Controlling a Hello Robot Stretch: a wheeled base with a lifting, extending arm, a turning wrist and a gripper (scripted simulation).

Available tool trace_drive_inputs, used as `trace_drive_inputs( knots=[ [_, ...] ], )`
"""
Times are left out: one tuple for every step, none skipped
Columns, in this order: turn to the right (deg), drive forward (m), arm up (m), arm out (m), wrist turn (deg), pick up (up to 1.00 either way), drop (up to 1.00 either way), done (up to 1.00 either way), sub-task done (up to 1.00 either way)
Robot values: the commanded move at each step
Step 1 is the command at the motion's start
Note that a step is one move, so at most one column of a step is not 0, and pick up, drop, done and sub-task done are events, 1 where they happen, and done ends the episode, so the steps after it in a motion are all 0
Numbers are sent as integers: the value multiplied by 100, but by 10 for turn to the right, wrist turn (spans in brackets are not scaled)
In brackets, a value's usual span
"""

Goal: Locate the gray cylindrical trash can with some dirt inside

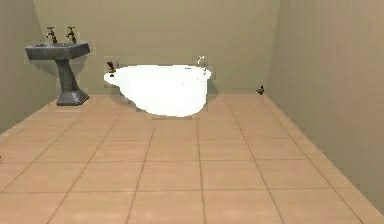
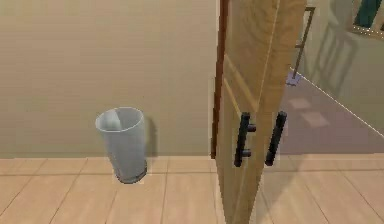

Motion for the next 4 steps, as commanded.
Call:
trace_drive_inputs(
  knots=[
    [420,0,0,0,0,0,0,0,0],
    [0,45,0,0,0,0,0,0,0],
    [360,0,0,0,0,0,0,0,0],
    [0,0,0,0,0,0,0,100,0]
  ],
)
